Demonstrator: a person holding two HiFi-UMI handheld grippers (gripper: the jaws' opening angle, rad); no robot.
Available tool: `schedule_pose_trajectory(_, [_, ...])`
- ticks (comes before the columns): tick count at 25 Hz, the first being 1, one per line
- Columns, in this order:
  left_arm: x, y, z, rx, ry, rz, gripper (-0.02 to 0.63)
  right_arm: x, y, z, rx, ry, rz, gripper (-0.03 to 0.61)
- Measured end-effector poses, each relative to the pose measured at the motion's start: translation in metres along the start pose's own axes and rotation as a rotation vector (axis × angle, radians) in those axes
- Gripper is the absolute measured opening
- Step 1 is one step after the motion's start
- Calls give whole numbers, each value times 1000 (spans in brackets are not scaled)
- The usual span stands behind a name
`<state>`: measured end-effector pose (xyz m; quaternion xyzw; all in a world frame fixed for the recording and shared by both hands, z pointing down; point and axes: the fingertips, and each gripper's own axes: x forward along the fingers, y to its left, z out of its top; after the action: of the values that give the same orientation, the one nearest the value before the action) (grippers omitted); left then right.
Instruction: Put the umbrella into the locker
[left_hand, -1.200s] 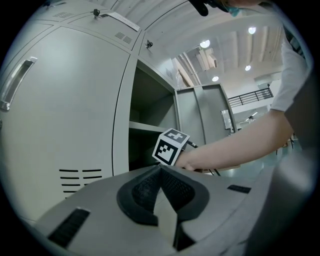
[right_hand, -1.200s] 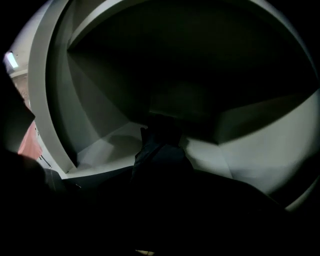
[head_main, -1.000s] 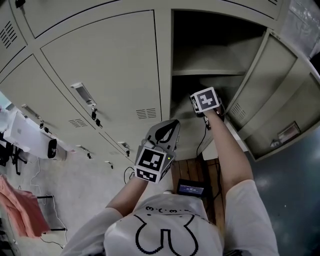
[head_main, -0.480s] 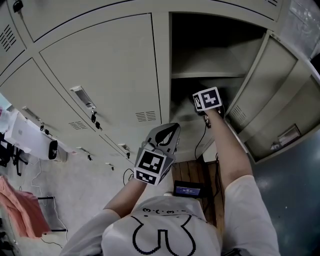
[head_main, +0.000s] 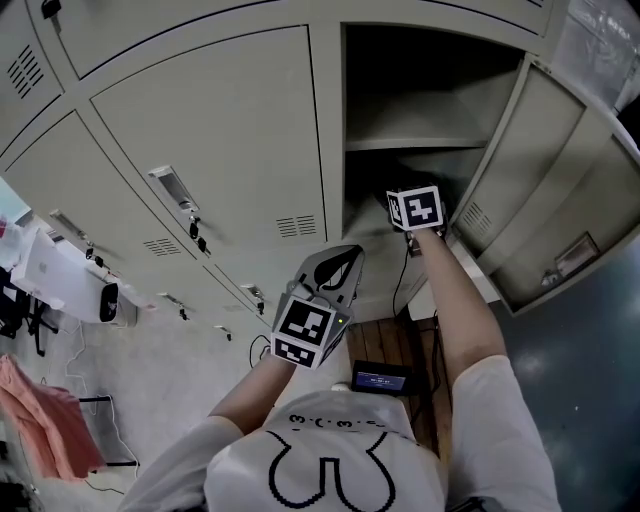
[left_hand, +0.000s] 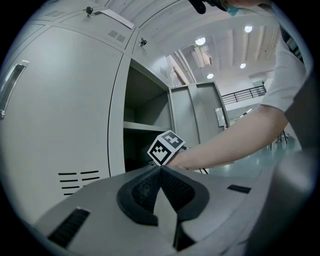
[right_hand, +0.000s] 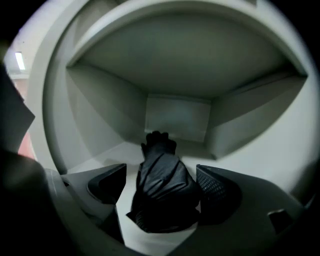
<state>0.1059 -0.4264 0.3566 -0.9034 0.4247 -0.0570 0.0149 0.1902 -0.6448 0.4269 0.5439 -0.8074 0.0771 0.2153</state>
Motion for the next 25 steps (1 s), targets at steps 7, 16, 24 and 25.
schedule_pose_trajectory(7, [-11,-11,3,-5,-16,-22,24,-40,8,12,18,-107,-19,420])
schedule_pose_trajectory(16, [-31,-26,0,-47,-25,-54,23,-118,40,10,42,-221,17,305])
schedule_pose_trajectory(24, [-43,-44,1,-87,-56,-87,23,-193,70,20,-55,-397,-24,-8])
schedule_pose_trajectory(25, [-44,-45,1,-93,-60,-90,23,-203,75,22,-55,-423,-8,-8])
